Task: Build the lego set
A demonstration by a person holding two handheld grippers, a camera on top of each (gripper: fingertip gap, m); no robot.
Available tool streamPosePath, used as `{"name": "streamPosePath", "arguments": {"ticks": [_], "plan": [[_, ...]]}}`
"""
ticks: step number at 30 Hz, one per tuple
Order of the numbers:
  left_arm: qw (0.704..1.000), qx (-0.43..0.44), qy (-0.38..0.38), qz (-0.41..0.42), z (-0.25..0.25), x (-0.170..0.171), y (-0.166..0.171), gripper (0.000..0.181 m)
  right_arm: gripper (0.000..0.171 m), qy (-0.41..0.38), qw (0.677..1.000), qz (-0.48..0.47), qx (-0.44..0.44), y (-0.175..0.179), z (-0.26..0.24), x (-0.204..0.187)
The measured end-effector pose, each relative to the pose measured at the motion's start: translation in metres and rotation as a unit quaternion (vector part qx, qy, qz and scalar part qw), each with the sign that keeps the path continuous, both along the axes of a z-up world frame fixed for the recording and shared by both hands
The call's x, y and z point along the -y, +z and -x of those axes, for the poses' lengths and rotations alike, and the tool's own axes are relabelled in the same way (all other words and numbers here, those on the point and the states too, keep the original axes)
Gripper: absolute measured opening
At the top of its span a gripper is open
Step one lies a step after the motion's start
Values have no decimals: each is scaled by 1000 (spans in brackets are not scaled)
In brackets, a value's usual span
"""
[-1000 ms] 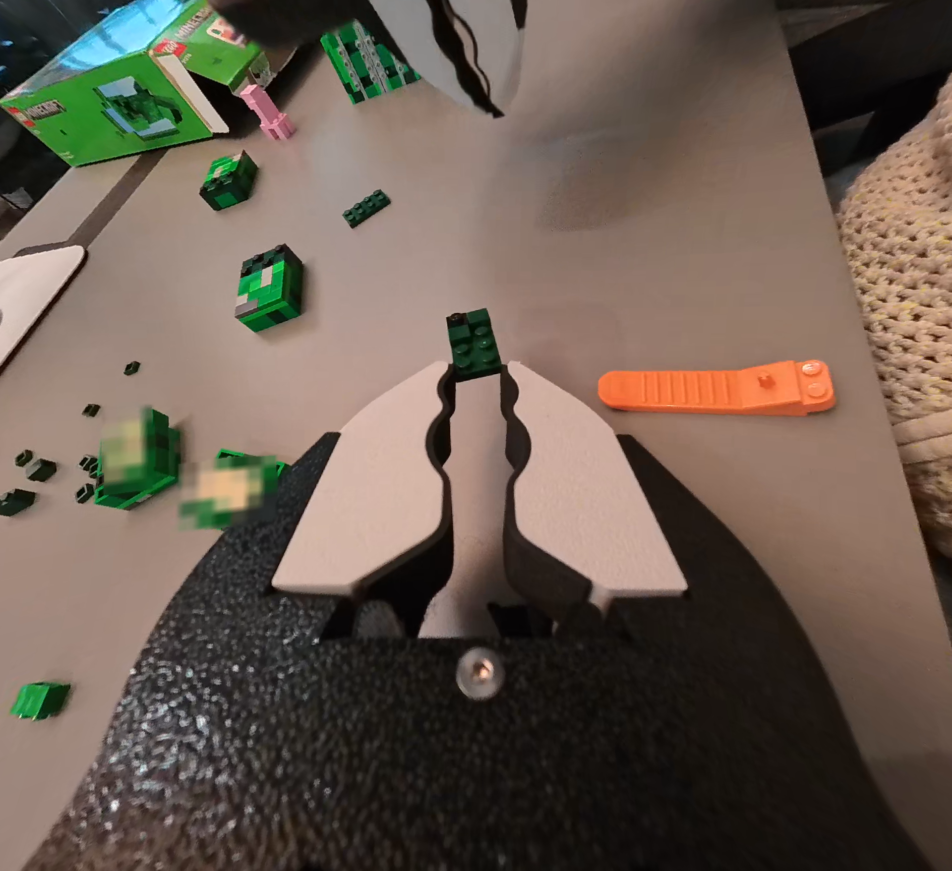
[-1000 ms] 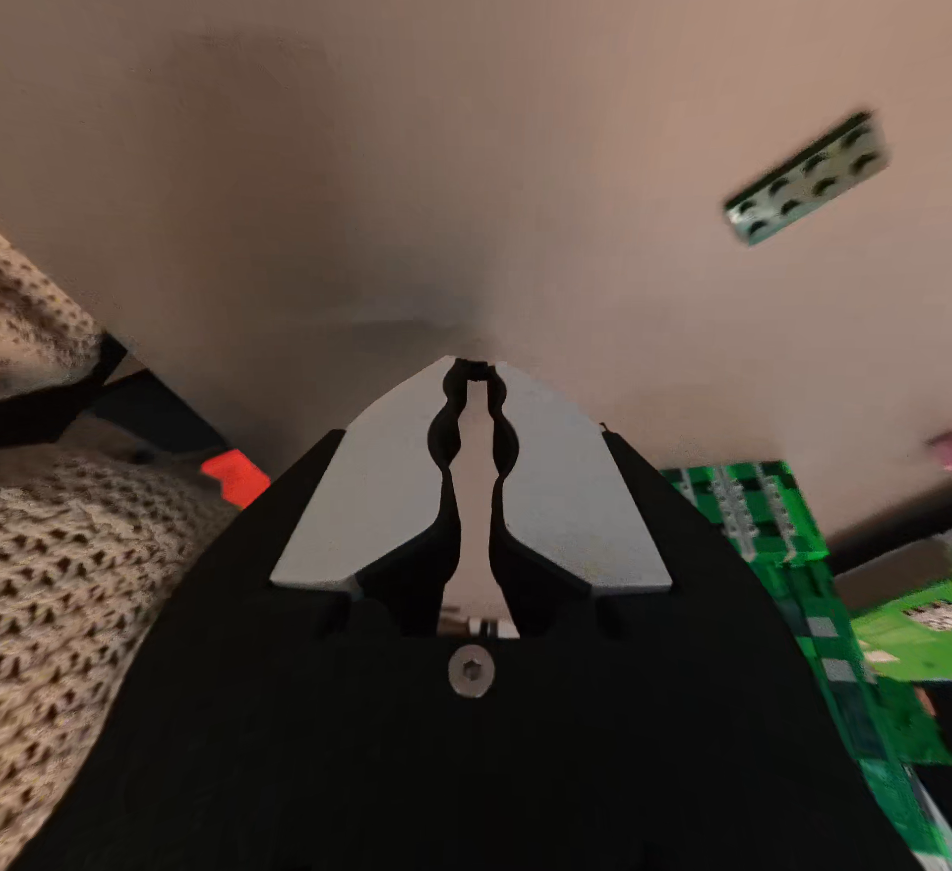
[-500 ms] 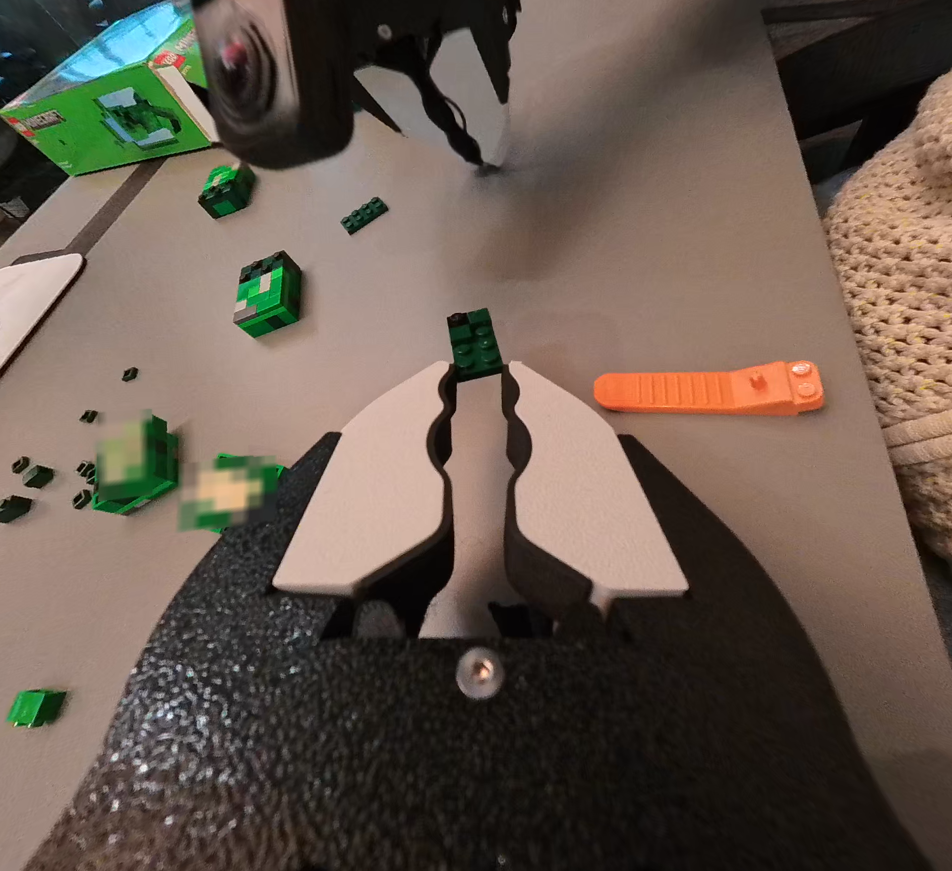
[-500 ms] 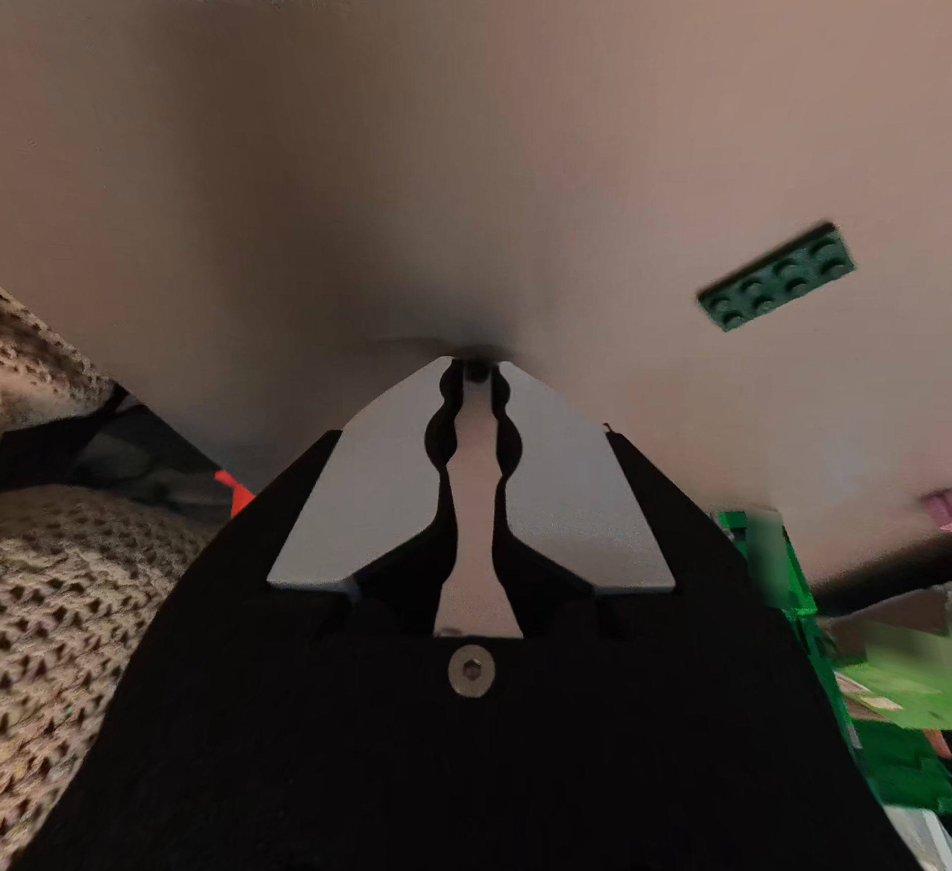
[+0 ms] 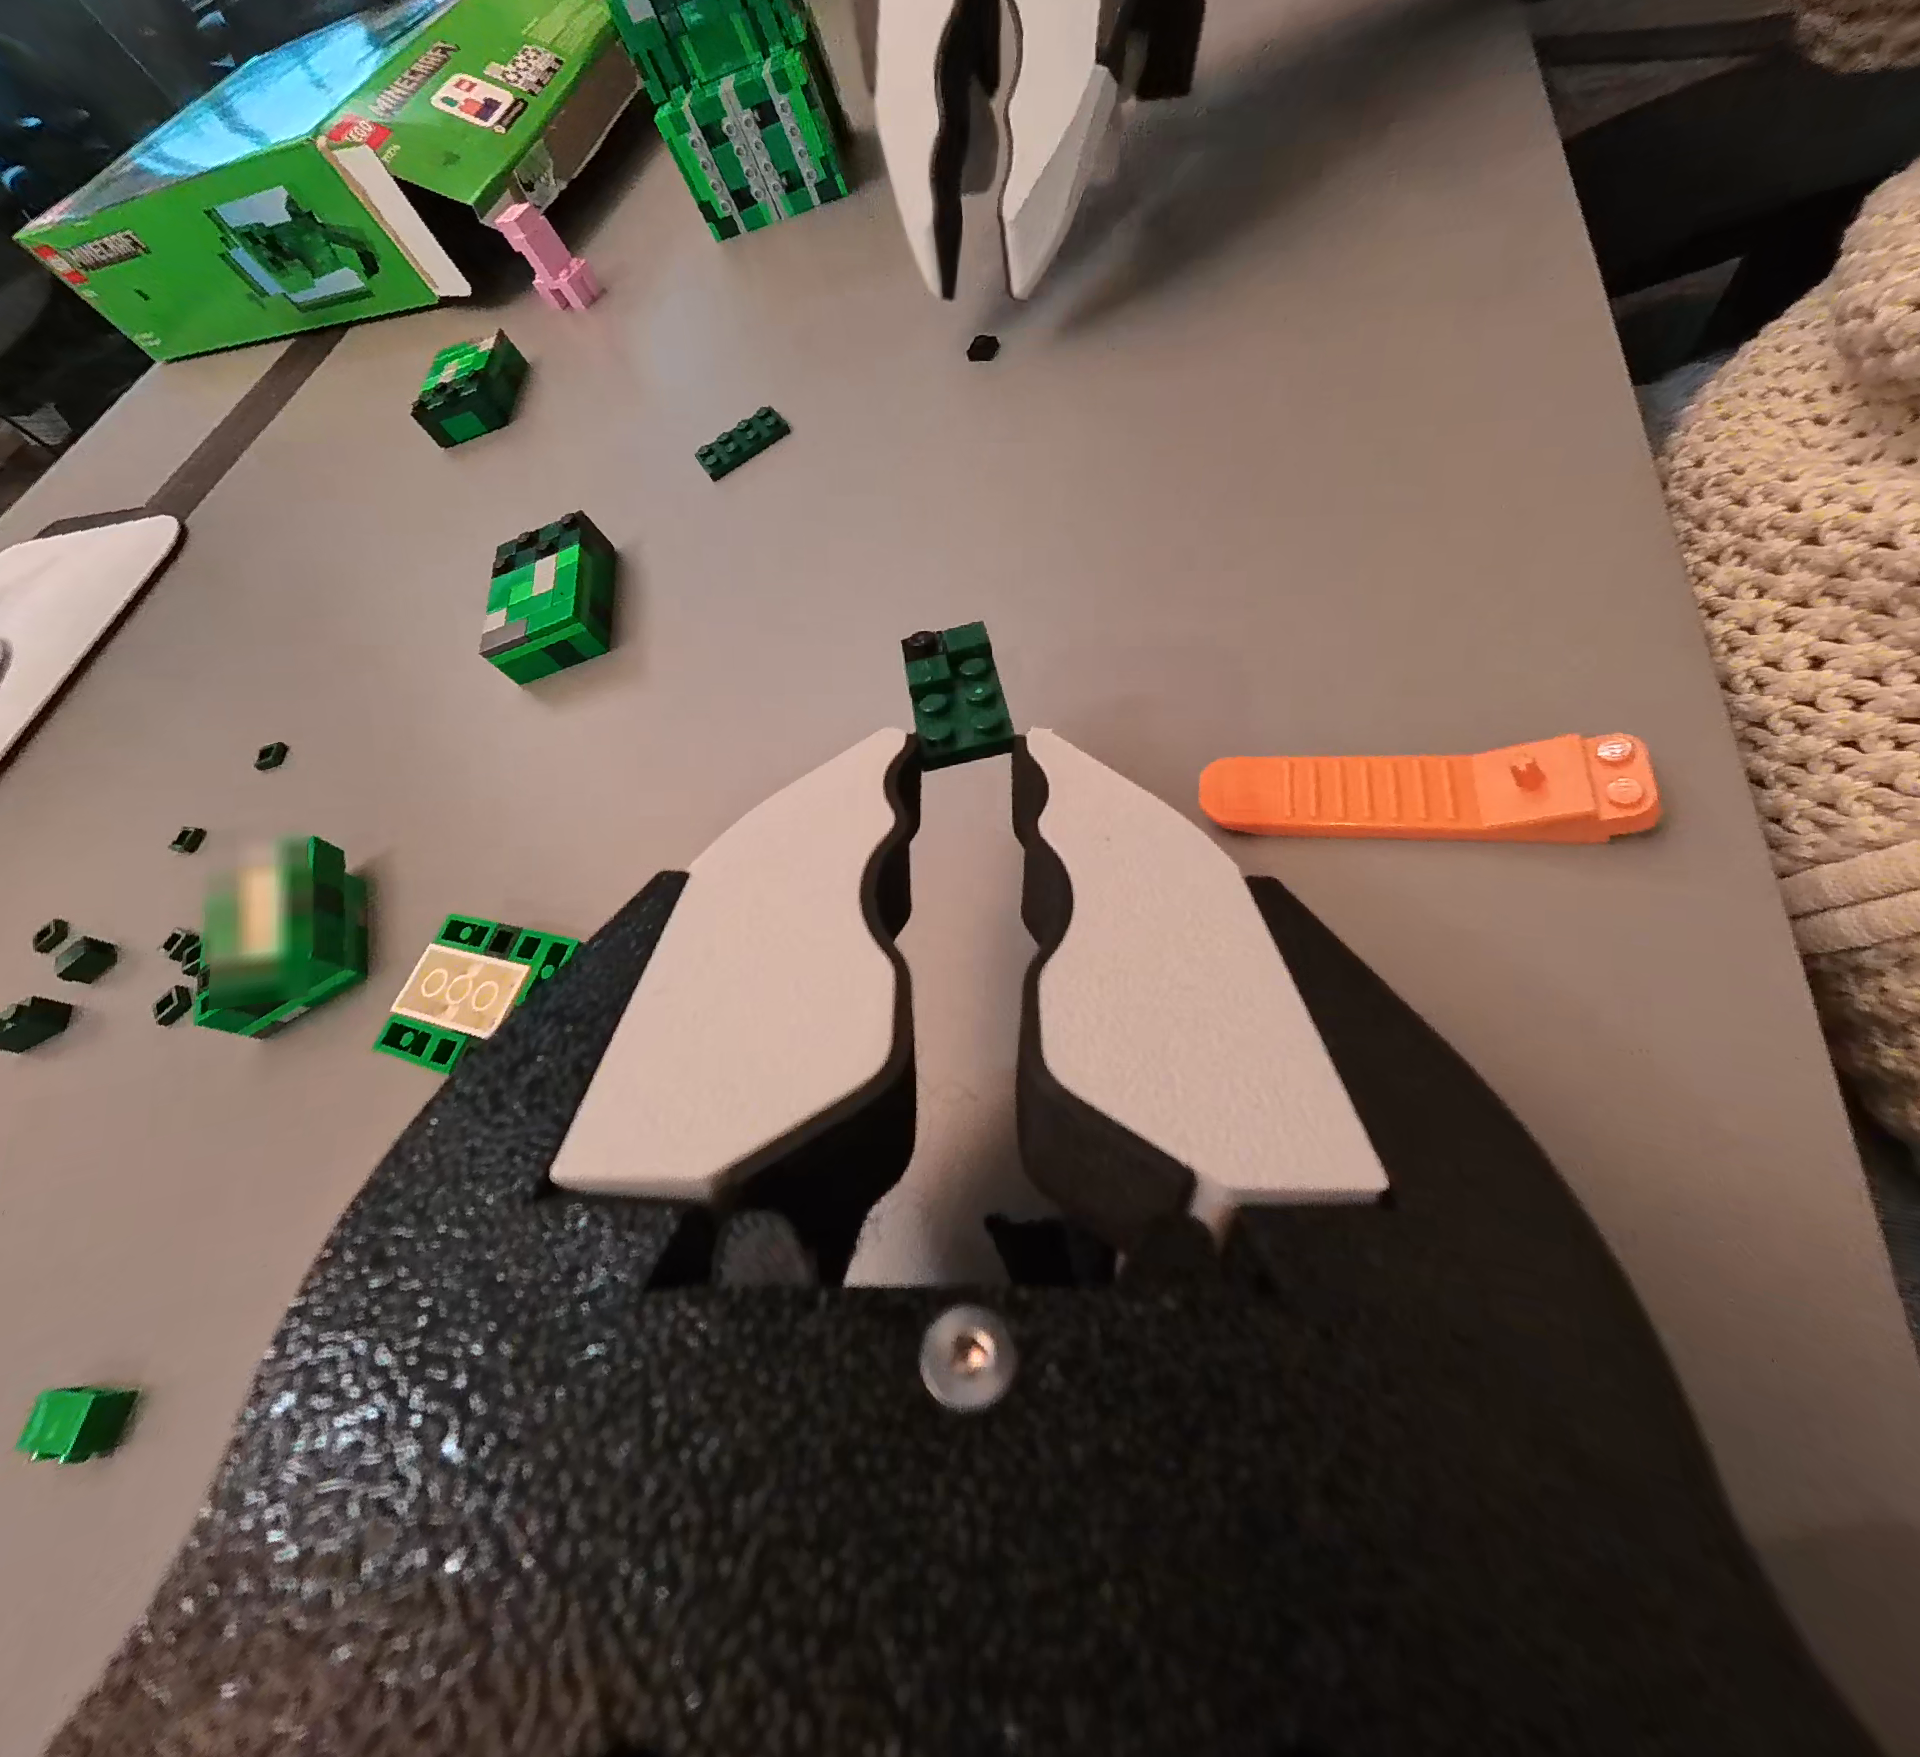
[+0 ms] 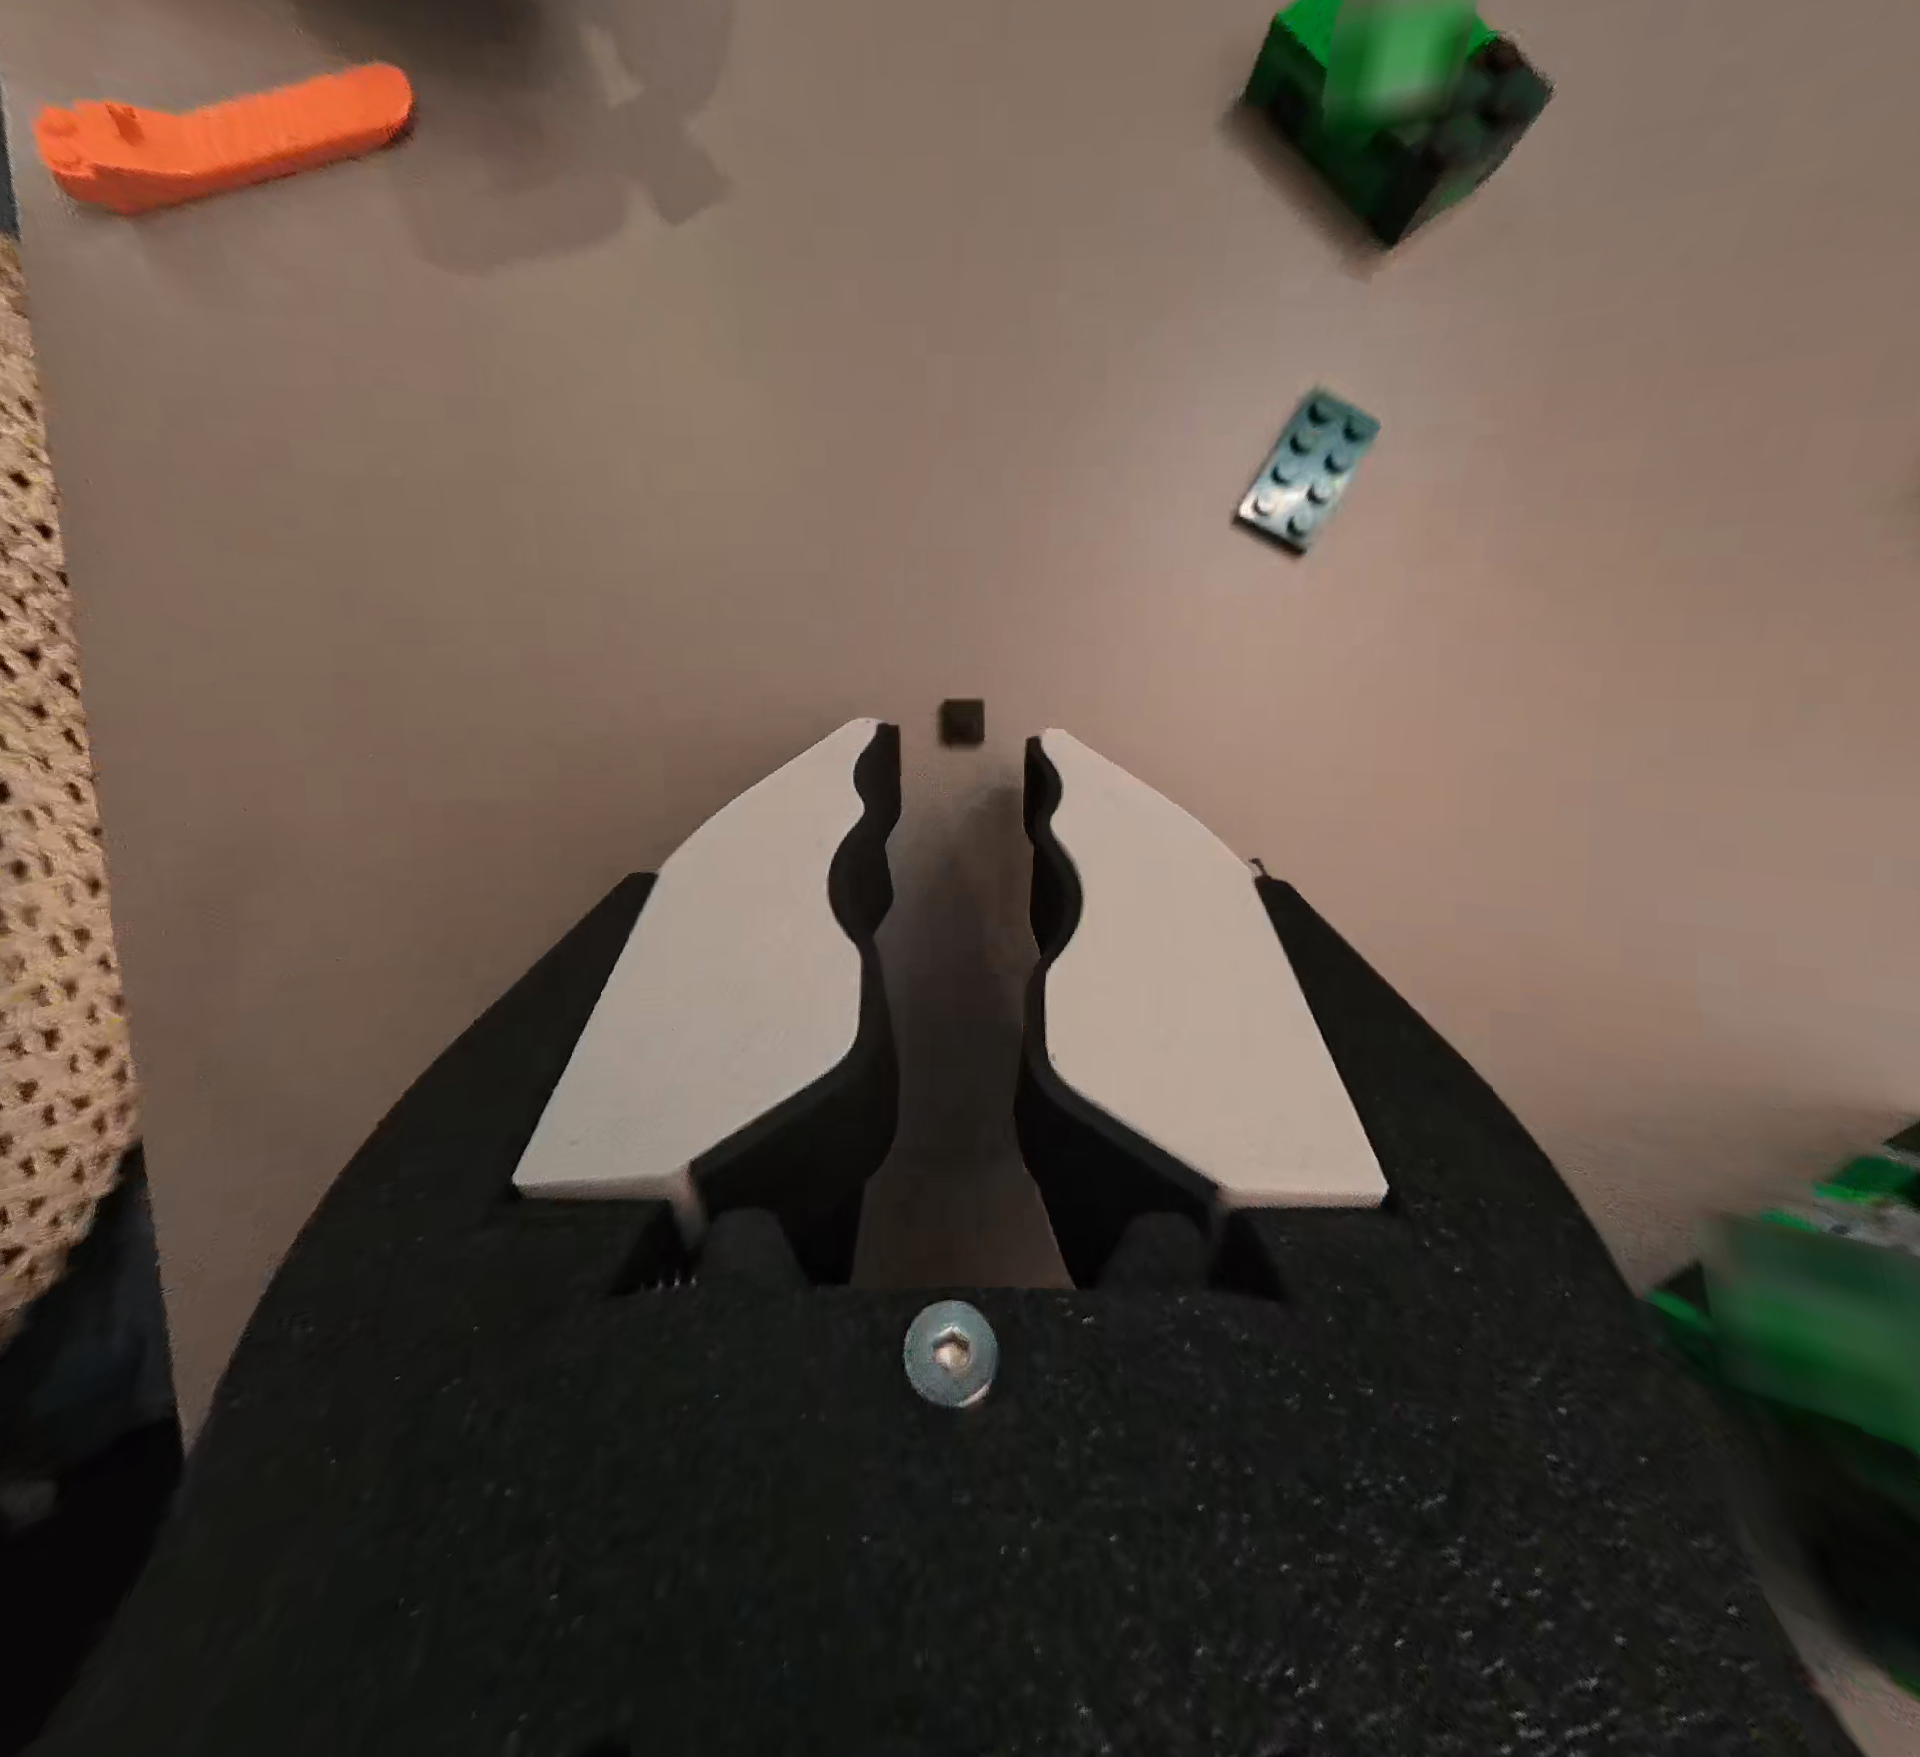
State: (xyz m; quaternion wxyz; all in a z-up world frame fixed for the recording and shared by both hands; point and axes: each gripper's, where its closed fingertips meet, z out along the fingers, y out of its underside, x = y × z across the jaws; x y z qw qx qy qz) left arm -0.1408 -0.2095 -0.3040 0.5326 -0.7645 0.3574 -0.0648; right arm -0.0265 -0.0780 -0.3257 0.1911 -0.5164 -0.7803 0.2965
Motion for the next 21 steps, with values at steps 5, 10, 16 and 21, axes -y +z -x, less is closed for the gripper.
{"name": "streamPosePath", "arguments": {"ticks": [5,10,16,21], "plan": [[1000,-3,1,1,0,0,0,16,19,-12,1000,17,-19,-9,-1,0],[1000,-5,3,2,-1,0,0,16,15,-5,999,32,-13,-9,3,2],[1000,3,-5,21,-4,2,-2,16,8,10,1000,15,-8,-9,5,5],[998,38,-22,52,-7,5,0,16,6,36,999,8,-38,5,20,23]]}}
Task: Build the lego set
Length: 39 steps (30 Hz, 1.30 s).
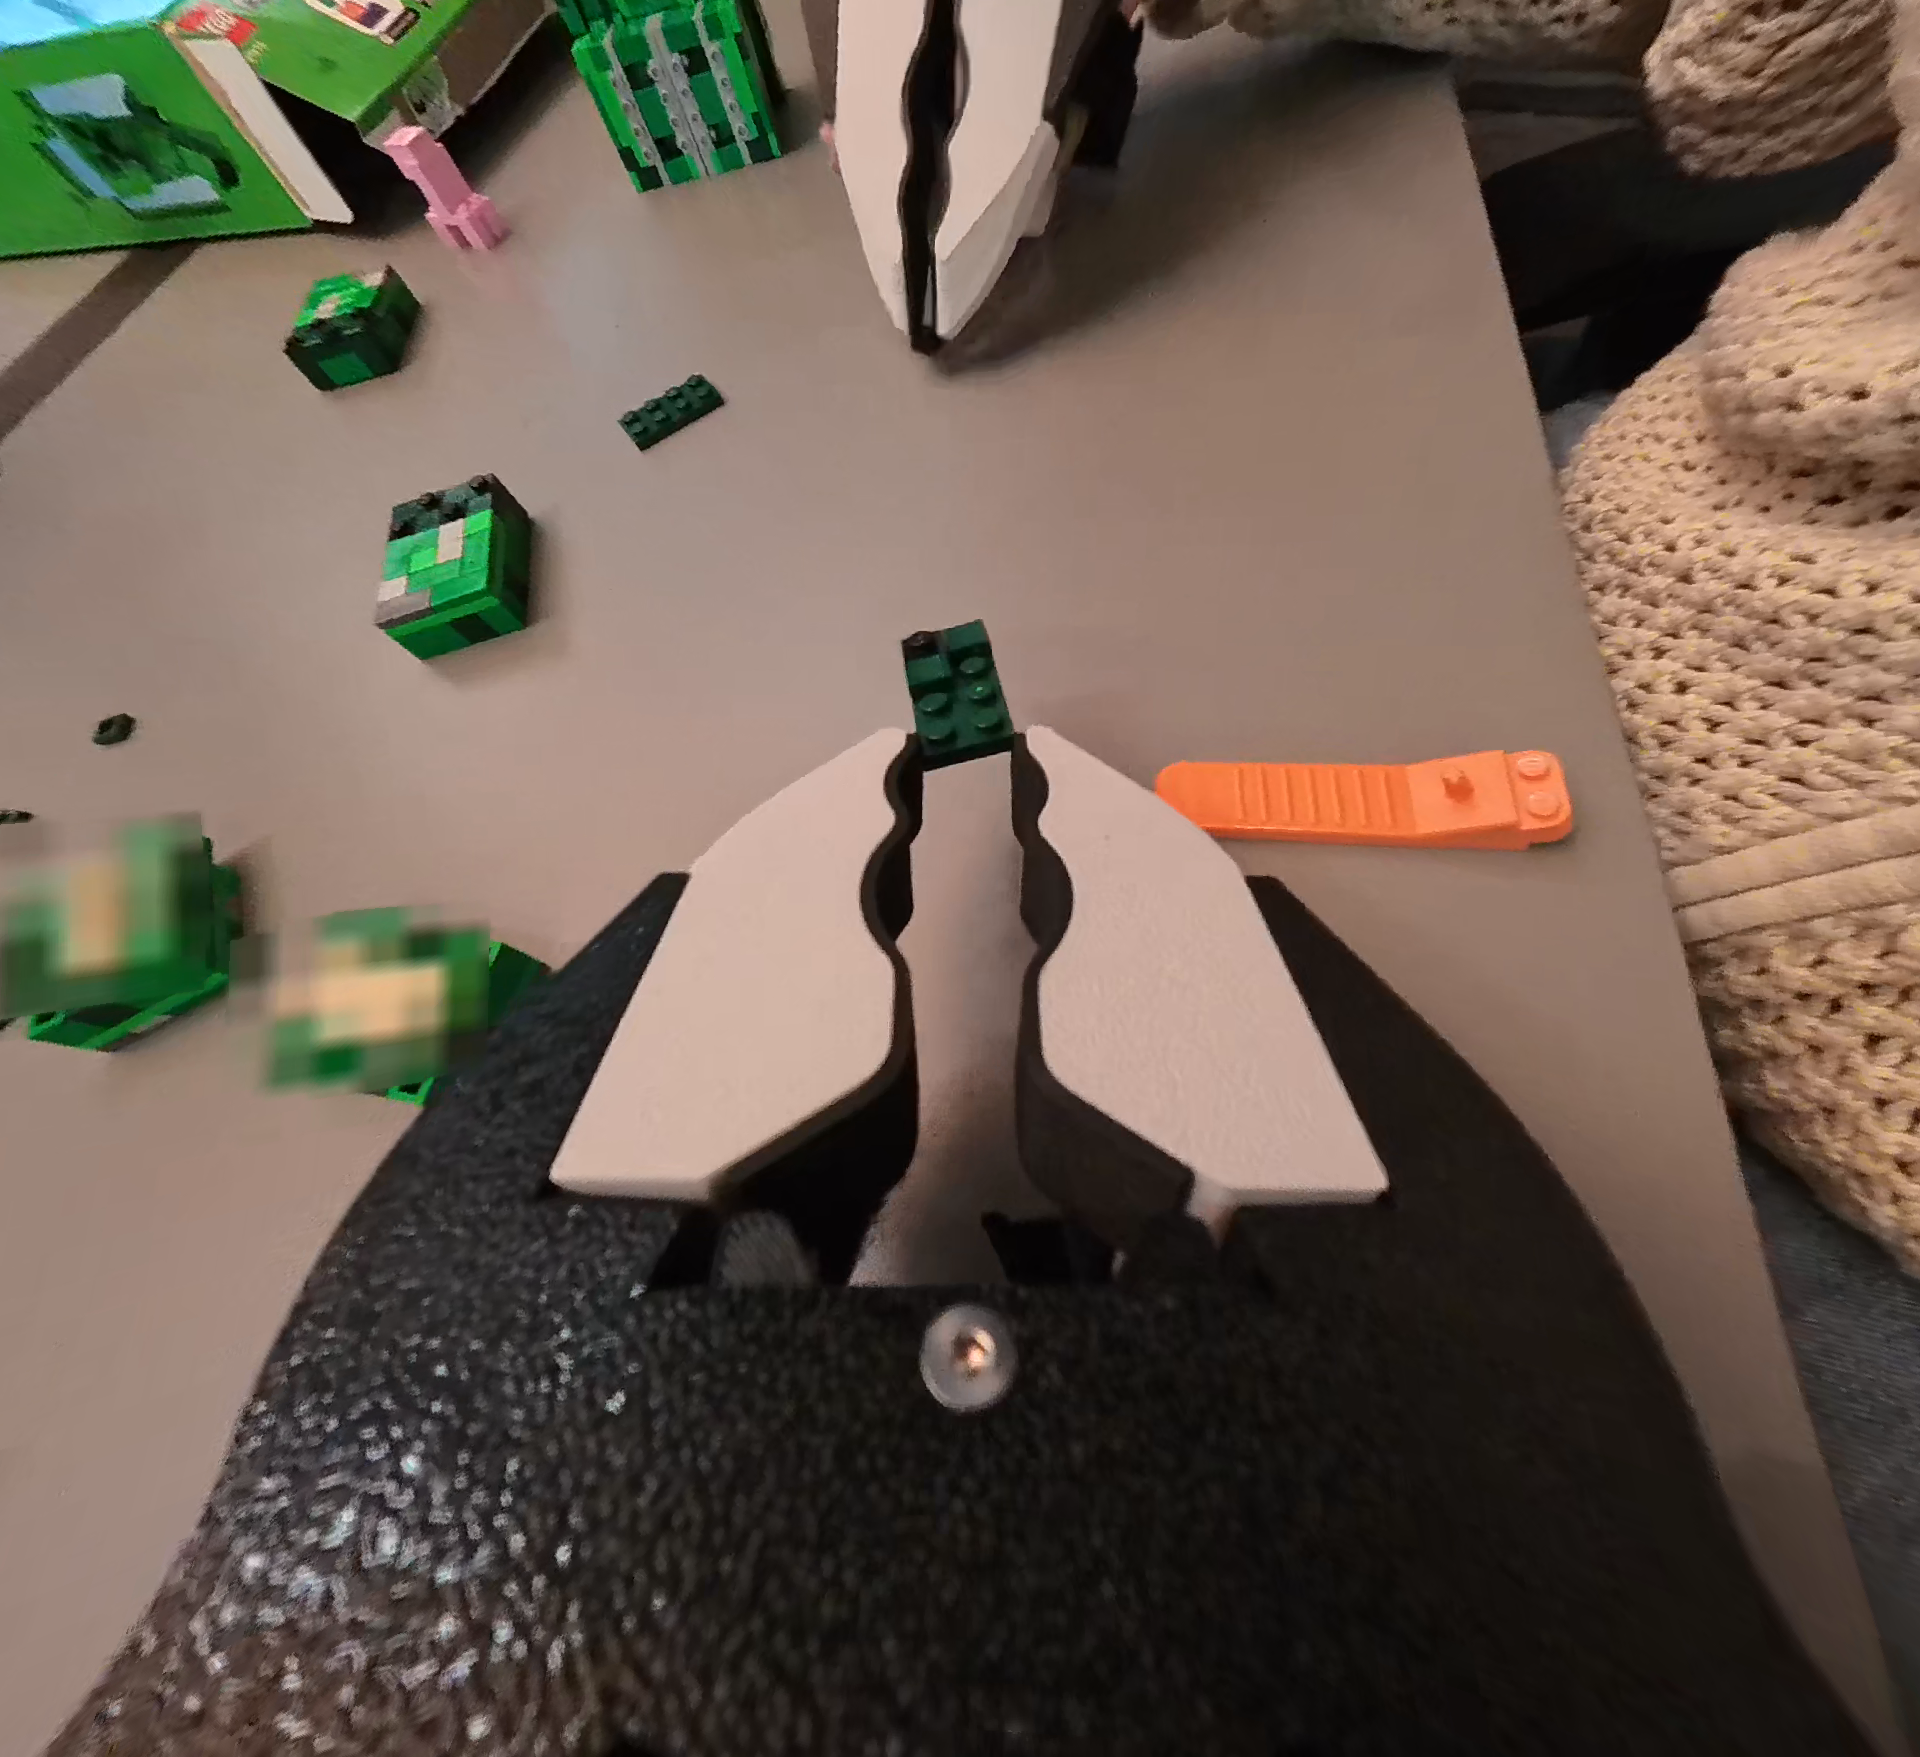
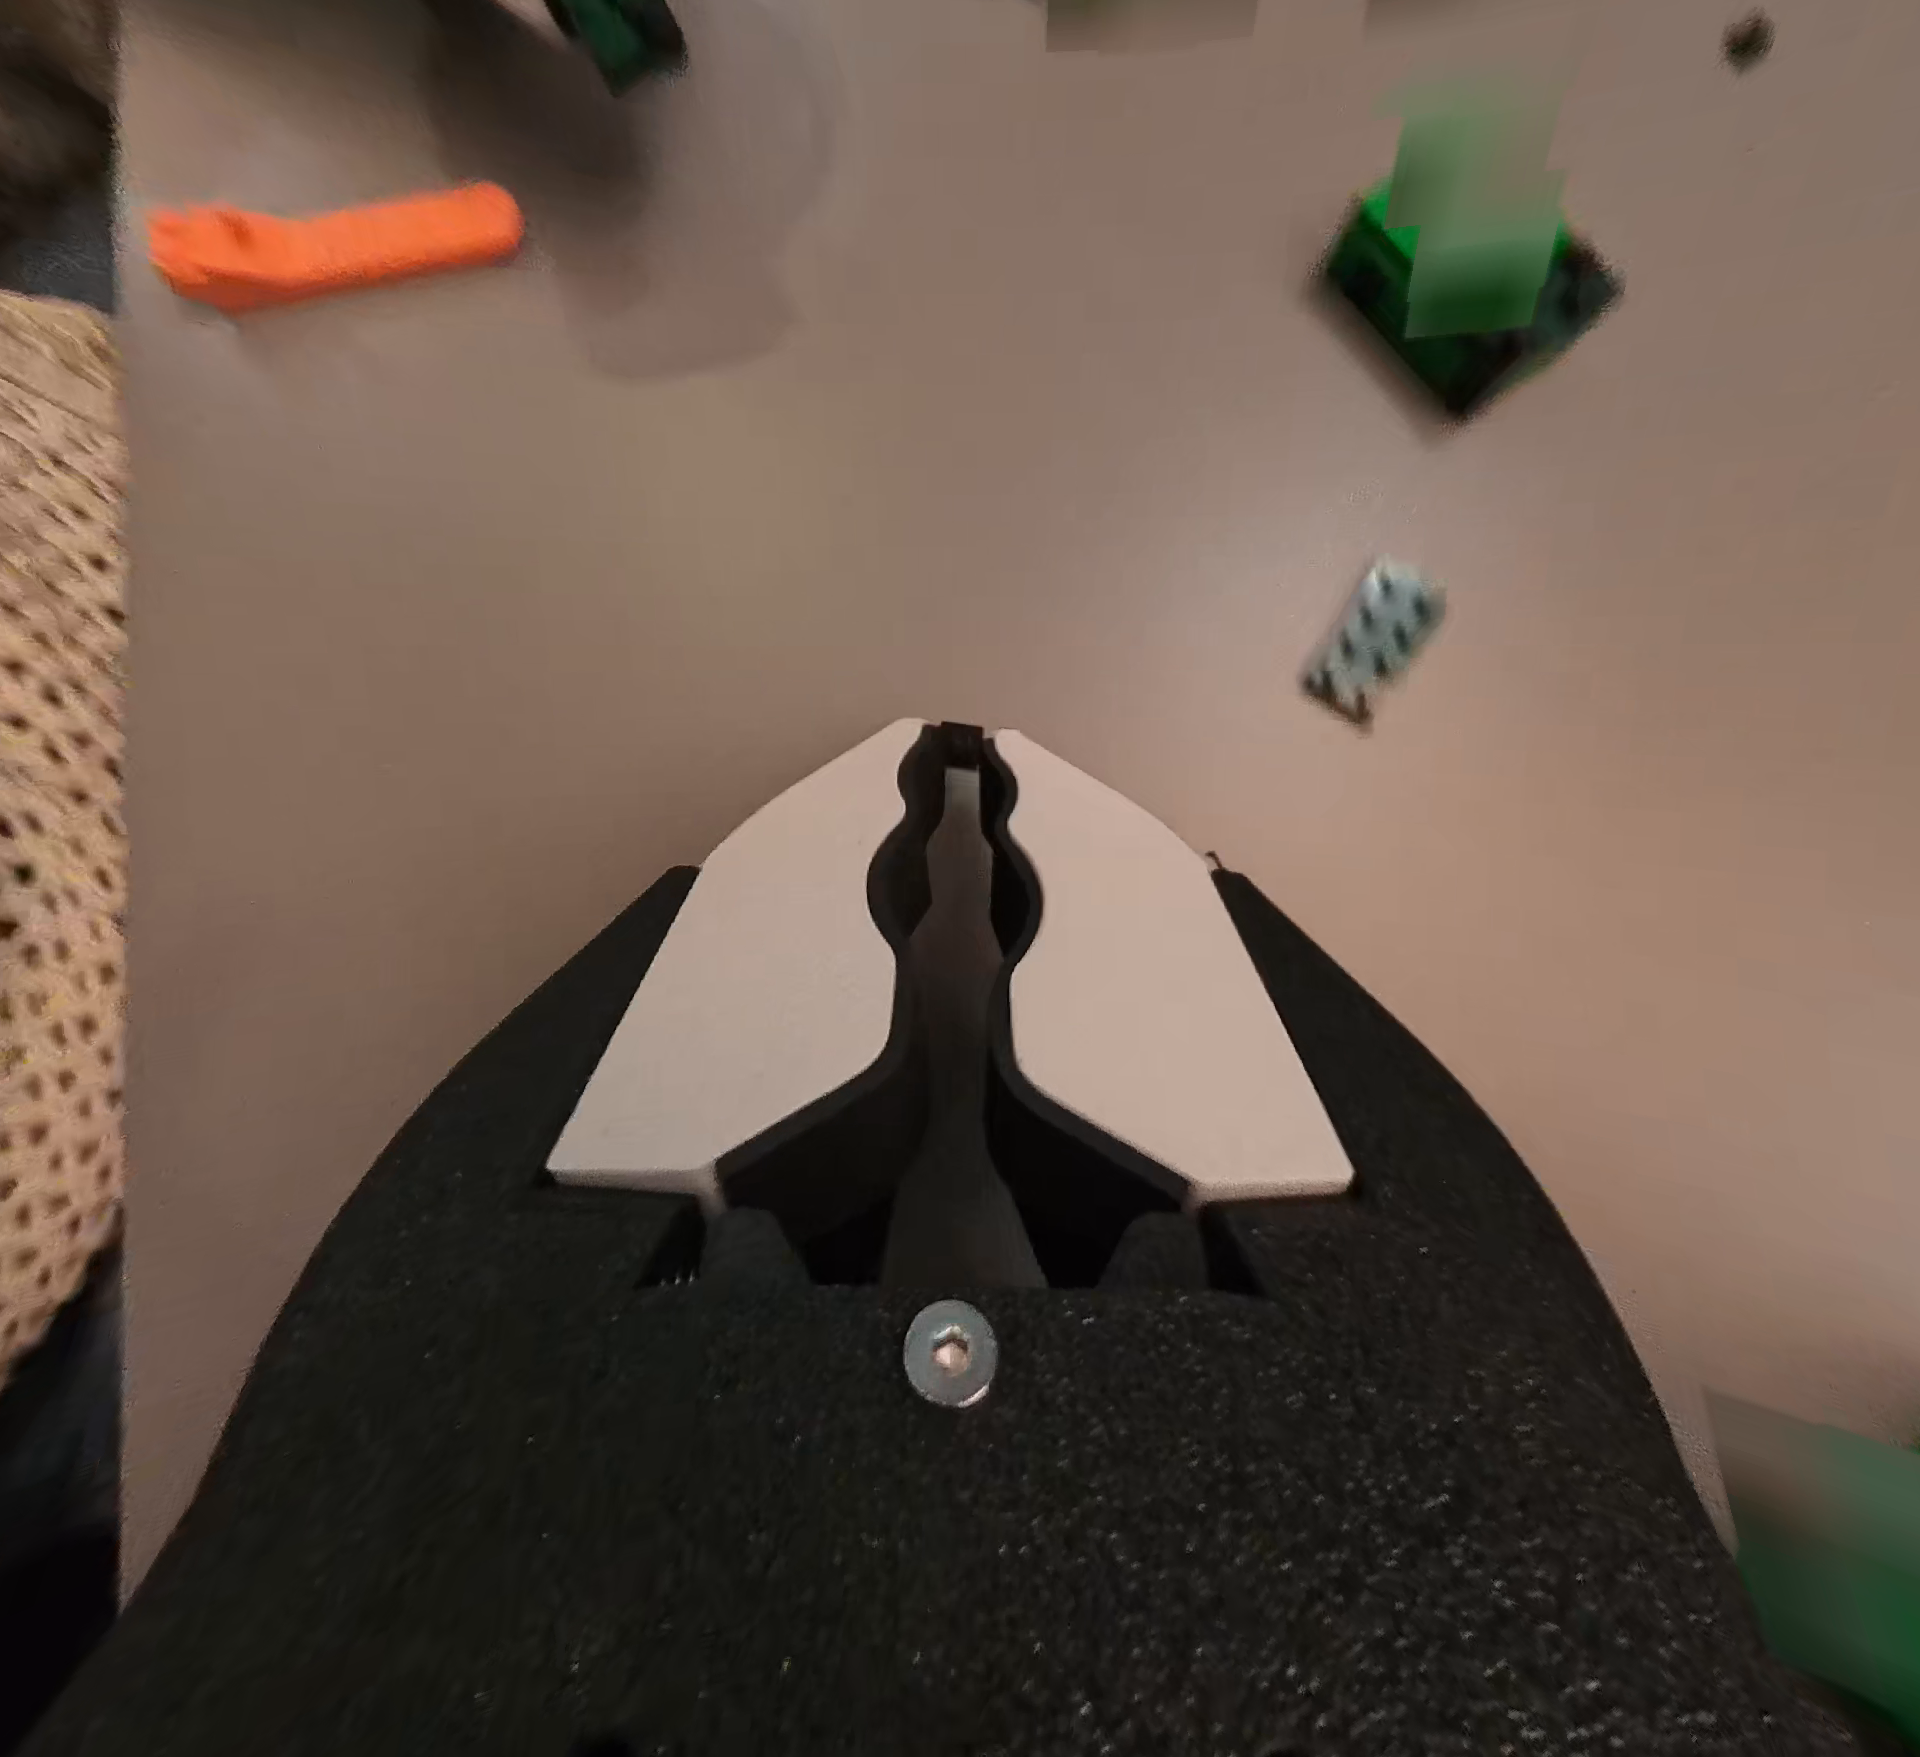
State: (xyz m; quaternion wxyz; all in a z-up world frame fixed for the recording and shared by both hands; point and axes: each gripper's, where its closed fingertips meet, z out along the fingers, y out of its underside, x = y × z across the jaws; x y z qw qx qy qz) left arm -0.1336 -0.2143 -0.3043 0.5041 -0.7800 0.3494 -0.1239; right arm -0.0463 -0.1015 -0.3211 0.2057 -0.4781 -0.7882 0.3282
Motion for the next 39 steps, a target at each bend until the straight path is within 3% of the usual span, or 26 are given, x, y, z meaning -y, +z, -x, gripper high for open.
{"name": "streamPosePath", "arguments": {"ticks": [4,9,17,39], "plan": [[998,38,-16,44,-2,1,-1,16,6,73,992,35,-98,30,34,57],[993,63,-28,98,-4,2,-6,15,6,123,980,89,-131,29,61,98],[989,-13,-25,146,-8,3,-31,16,6,163,979,85,-90,18,67,112],[988,-6,-26,154,-9,4,-30,16,6,206,977,26,-55,-1,69,112]]}}
